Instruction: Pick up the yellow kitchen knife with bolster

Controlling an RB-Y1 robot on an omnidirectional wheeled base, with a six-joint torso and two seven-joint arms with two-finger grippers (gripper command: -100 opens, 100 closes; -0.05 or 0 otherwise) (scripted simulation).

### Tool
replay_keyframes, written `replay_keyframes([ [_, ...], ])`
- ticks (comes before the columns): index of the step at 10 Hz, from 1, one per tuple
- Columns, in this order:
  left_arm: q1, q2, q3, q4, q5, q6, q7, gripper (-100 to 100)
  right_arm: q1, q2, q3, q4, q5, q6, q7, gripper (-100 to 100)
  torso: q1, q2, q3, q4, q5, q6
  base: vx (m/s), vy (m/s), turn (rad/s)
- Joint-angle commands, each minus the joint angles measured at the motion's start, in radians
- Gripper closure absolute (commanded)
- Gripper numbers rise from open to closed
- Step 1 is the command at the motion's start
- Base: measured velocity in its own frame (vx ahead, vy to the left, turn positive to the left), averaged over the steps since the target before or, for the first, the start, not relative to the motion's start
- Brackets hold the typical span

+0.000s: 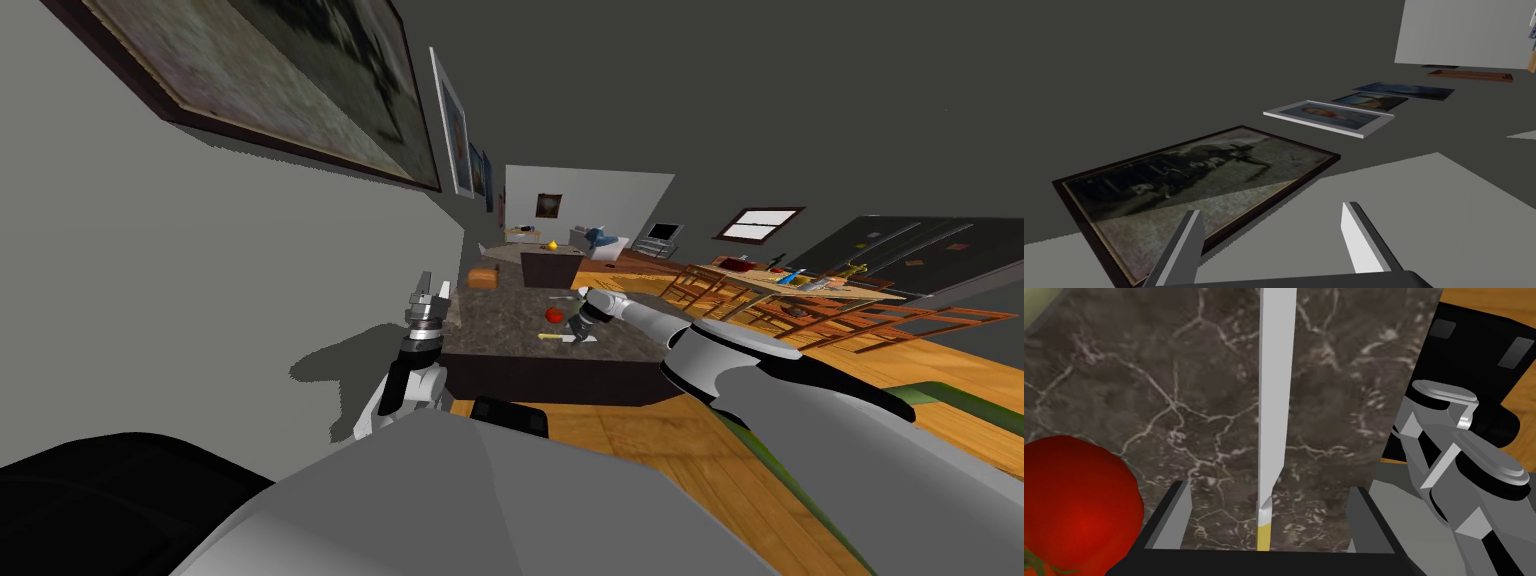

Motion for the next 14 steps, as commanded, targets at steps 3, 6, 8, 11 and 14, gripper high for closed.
replay_keyframes([
  [3, 0.0, 0.0, 0.0, 0.0, 0.0, 0.0, 0.0, 0, 0.028, -0.014, -0.004, 0.008, -0.006, 0.015, 0.026, -100, -0.006, -0.001, 0.0, 0.0, -0.001, 0.0, -0.003, 0.035, 0.006],
  [6, 0.0, 0.0, 0.0, 0.0, 0.0, 0.0, 0.0, 0, 0.063, -0.032, -0.008, 0.018, -0.012, 0.038, 0.061, -100, -0.005, -0.001, -0.001, 0.0, -0.001, 0.0, 0.0, 0.04, 0.028],
  [8, 0.0, 0.0, 0.0, 0.0, 0.0, 0.0, 0.0, 0, 0.06, -0.038, -0.007, -0.003, -0.01, 0.036, 0.046, 100, -0.007, -0.001, -0.001, 0.0, -0.001, 0.0, -0.001, 0.006, -0.001],
  [11, 0.0, 0.0, 0.0, 0.0, 0.0, 0.0, 0.0, 0, 0.055, -0.04, -0.009, -0.003, -0.01, 0.037, 0.046, 100, -0.009, -0.001, -0.002, -0.004, -0.004, 0.001, 0.001, 0.0, 0.004],
  [14, 0.0, 0.0, 0.0, 0.0, 0.0, 0.0, 0.0, 0, 0.036, -0.048, -0.01, -0.008, -0.014, 0.01, 0.035, -100, -0.01, -0.003, -0.003, -0.004, -0.004, 0.001, -0.007, 0.018, -0.004],
])
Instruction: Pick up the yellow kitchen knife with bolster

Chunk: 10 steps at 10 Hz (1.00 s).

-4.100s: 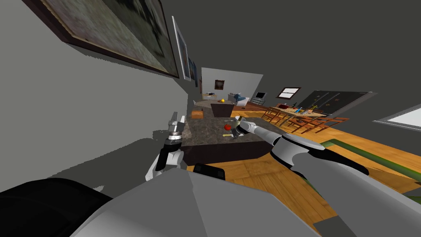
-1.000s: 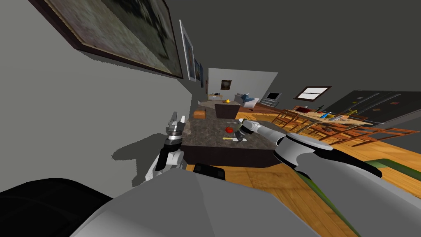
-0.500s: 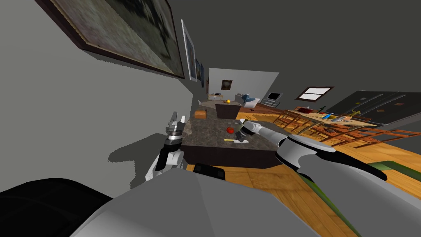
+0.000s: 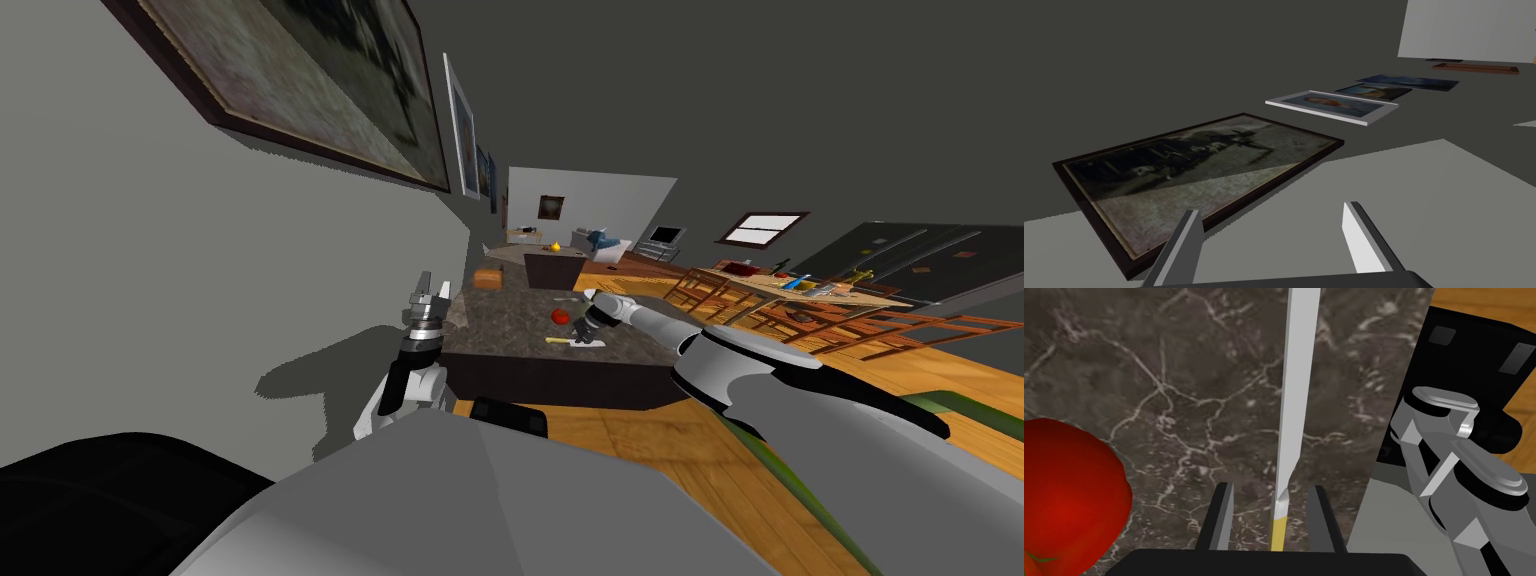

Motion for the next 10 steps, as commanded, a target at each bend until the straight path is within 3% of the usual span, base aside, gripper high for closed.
replay_keyframes([
  [1, 0.0, 0.0, 0.0, 0.0, 0.0, 0.0, 0.0, 0, -0.016, -0.007, -0.001, -0.005, -0.003, -0.028, -0.011, -100, 0.0, 0.0, 0.0, 0.0, 0.0, 0.0, -0.034, 0.076, -0.02],
  [2, 0.0, 0.0, 0.0, 0.0, 0.0, 0.0, 0.0, 0, -0.008, -0.005, -0.001, -0.002, -0.002, -0.015, -0.004, -100, 0.002, 0.001, 0.001, 0.0, 0.0, 0.0, -0.016, 0.032, -0.008],
  [3, 0.0, 0.0, 0.0, 0.0, 0.0, 0.0, 0.0, 0, -0.008, -0.005, -0.001, -0.002, -0.003, -0.018, -0.005, 0, 0.0, 0.0, 0.0, 0.0, 0.0, 0.0, -0.002, 0.006, 0.001],
  [4, 0.0, 0.0, 0.0, 0.0, 0.0, 0.0, 0.0, 0, 0.011, 0.004, 0.002, 0.005, 0.002, 0.01, 0.001, -100, -0.002, 0.0, 0.0, 0.0, 0.0, 0.0, 0.0, 0.013, 0.027],
  [5, 0.0, 0.0, 0.0, 0.0, 0.0, 0.0, 0.0, 0, 0.021, 0.009, 0.003, 0.009, 0.004, 0.023, 0.004, -100, -0.002, -0.001, -0.001, 0.0, -0.001, 0.0, -0.001, 0.018, 0.026],
  [6, 0.0, 0.0, 0.0, 0.0, 0.0, 0.0, 0.0, 0, 0.013, 0.009, 0.001, 0.016, 0.002, 0.01, 0.006, -100, -0.002, -0.001, -0.001, 0.0, -0.001, 0.0, -0.001, 0.008, 0.003],
  [7, 0.0, 0.0, 0.0, 0.0, 0.0, 0.0, 0.0, 0, 0.014, 0.01, 0.002, 0.018, 0.002, 0.013, 0.009, 100, -0.002, -0.001, -0.001, 0.0, 0.0, 0.0, 0.0, 0.0, 0.0],
  [10, 0.0, 0.0, 0.0, 0.0, 0.0, 0.0, 0.0, 0, 0.014, 0.01, 0.002, 0.018, 0.002, 0.013, 0.009, 100, -0.003, -0.001, -0.001, 0.0, -0.001, 0.0, 0.0, 0.0, 0.0],
])
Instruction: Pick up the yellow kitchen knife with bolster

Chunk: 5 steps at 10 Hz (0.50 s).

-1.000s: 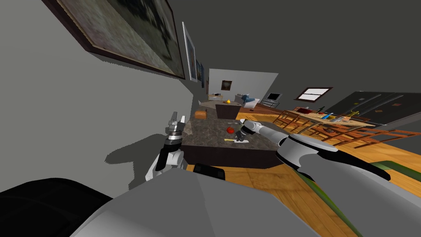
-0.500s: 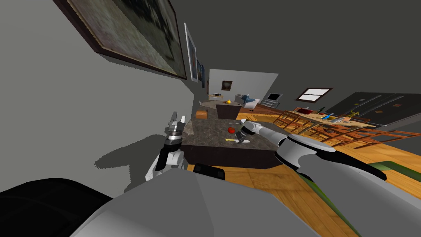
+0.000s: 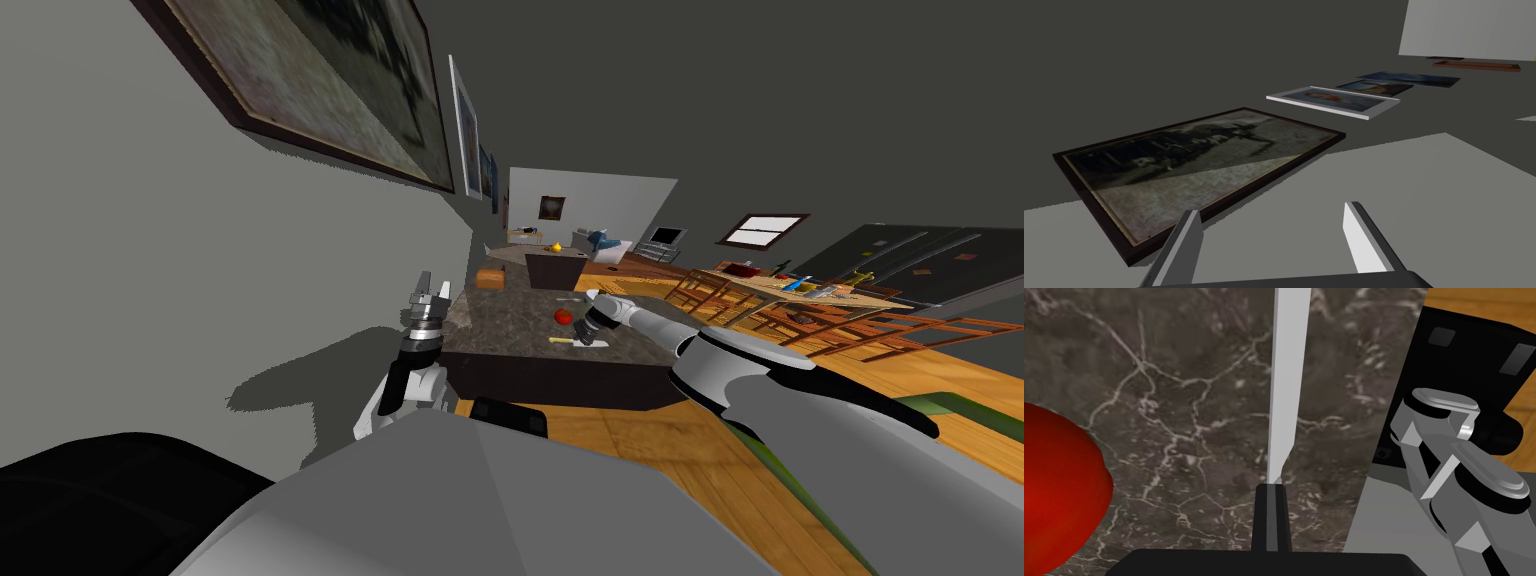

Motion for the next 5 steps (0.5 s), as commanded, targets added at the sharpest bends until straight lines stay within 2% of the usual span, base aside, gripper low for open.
replay_keyframes([
  [1, 0.0, 0.0, 0.0, 0.0, 0.0, 0.0, 0.0, 0, 0.0, 0.0, 0.0, 0.0, 0.0, 0.0, 0.0, 100, 0.0, 0.0, 0.0, 0.0, 0.0, 0.0, 0.0, 0.0, 0.0],
  [2, 0.0, 0.0, 0.0, 0.0, 0.0, 0.0, 0.0, 0, 0.0, 0.0, 0.0, 0.0, 0.0, 0.0, 0.0, 0, 0.0, 0.0, 0.0, 0.0, 0.0, 0.0, 0.0, 0.0, 0.0],
  [3, 0.0, 0.0, 0.0, 0.0, 0.0, 0.0, 0.0, 0, -0.028, -0.017, 0.001, -0.013, 0.001, -0.028, 0.002, -100, 0.0, 0.0, 0.0, 0.0, 0.0, 0.0, 0.001, -0.097, -0.077],
  [4, 0.0, 0.0, 0.0, 0.0, 0.0, 0.0, 0.0, 0, -0.039, -0.023, 0.001, -0.018, 0.001, -0.038, 0.003, -100, -0.006, 0.0, 0.0, 0.0, -0.001, 0.001, 0.002, -0.131, -0.049],
  [5, 0.0, 0.0, 0.0, 0.0, 0.0, 0.0, 0.0, 0, -0.029, -0.022, 0.001, -0.022, 0.001, -0.026, -0.001, -100, -0.008, 0.0, 0.0, 0.0, -0.002, 0.001, 0.001, -0.053, 0.001],
])
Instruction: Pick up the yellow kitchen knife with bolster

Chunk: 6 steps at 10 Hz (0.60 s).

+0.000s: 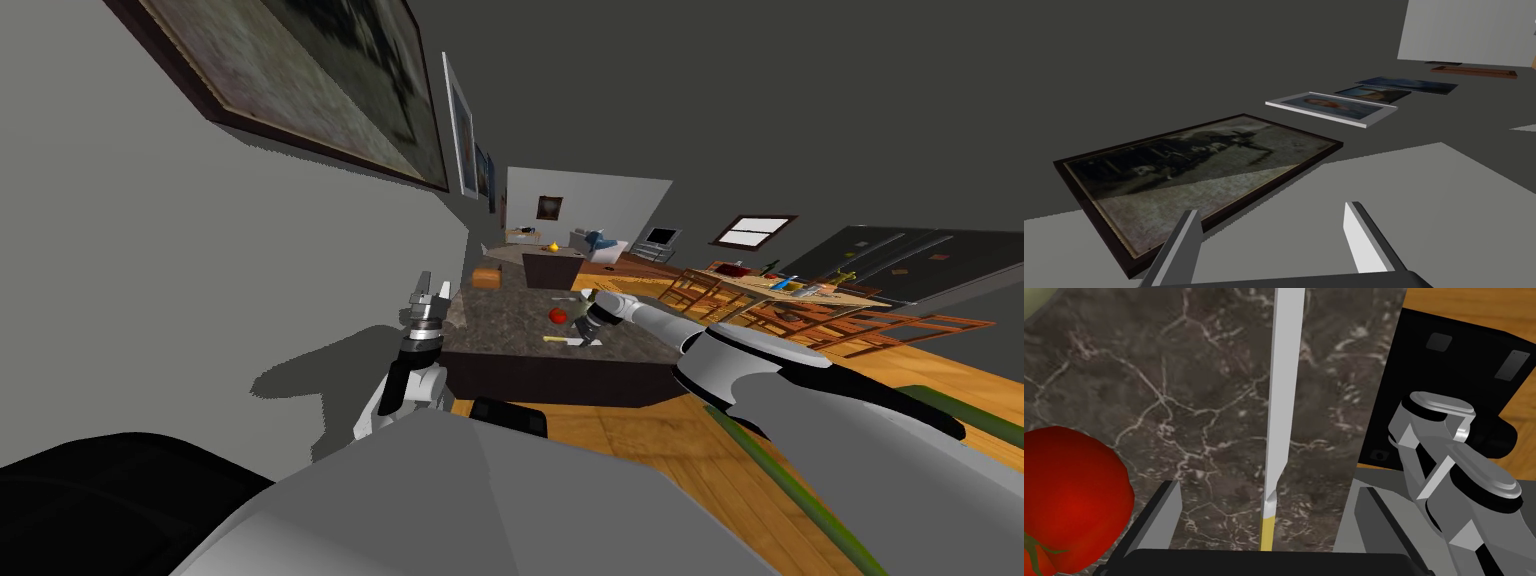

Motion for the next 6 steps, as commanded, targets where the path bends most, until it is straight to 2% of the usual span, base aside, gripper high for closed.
replay_keyframes([
  [1, 0.0, 0.0, 0.0, 0.0, 0.0, 0.0, 0.0, 0, 0.0, 0.0, 0.0, 0.0, 0.0, 0.0, 0.0, 0, 0.0, 0.0, 0.0, 0.0, 0.0, 0.0, 0.0, -0.01, 0.001],
  [2, 0.0, 0.0, 0.0, 0.0, 0.0, 0.0, 0.0, 0, -0.001, 0.023, -0.001, 0.0, 0.017, 0.009, -0.033, -100, 0.003, 0.0, 0.0, 0.0, 0.001, 0.0, -0.017, -0.056, 0.068],
  [6, 0.0, 0.0, 0.0, 0.0, 0.0, 0.0, 0.0, 0, -0.004, 0.069, -0.004, -0.001, 0.05, 0.027, -0.101, -100, 0.0, 0.002, 0.001, 0.0, 0.0, 0.0, -0.027, -0.084, 0.061],
])
